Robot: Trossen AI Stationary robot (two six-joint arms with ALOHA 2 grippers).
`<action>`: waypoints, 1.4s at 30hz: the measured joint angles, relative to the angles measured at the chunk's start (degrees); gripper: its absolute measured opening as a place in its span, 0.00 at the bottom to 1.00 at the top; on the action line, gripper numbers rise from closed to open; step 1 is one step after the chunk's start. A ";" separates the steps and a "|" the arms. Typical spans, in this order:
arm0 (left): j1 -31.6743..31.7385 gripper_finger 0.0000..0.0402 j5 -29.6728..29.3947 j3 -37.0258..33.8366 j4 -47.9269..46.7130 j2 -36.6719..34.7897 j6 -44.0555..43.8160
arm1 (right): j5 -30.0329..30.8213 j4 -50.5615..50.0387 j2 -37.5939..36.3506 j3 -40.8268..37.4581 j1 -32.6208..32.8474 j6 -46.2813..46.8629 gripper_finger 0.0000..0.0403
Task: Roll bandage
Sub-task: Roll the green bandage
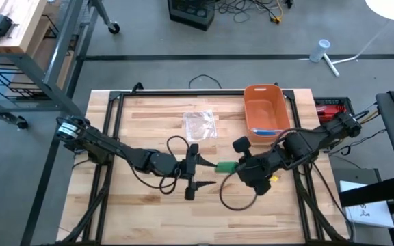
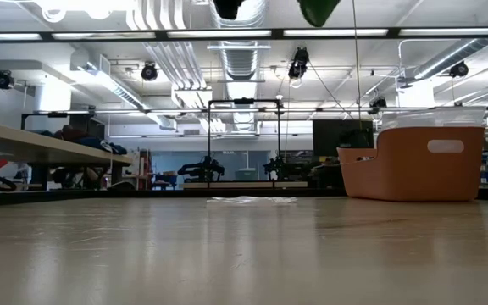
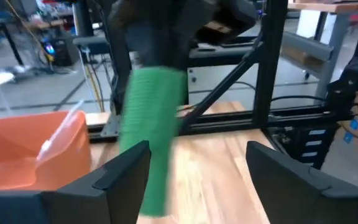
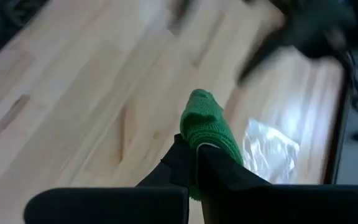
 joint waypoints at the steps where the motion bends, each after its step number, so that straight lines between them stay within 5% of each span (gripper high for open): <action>1: 0.40 0.65 0.46 0.00 -0.18 0.02 -0.74 | -0.95 0.35 0.00 0.00 0.00 -1.75 0.01; 13: 2.74 0.78 2.99 -0.07 -1.17 3.02 -5.62 | -1.05 3.88 2.92 0.07 -0.09 -16.36 0.01; 20: 3.69 0.76 3.89 -0.07 -4.90 4.66 -7.21 | -2.41 7.35 2.98 0.05 -0.12 -18.77 0.01; 28: 3.67 0.58 4.93 -0.07 -3.92 3.93 -5.48 | -3.81 6.64 3.30 0.07 -0.12 -18.14 0.01; 38: 3.65 0.19 7.11 0.47 -4.42 3.93 -5.44 | -4.00 6.69 3.28 0.07 -0.12 -17.41 0.01; 42: 3.57 0.13 7.13 0.83 -4.95 3.74 -5.43 | -3.98 6.64 3.23 0.09 -0.12 -16.00 0.01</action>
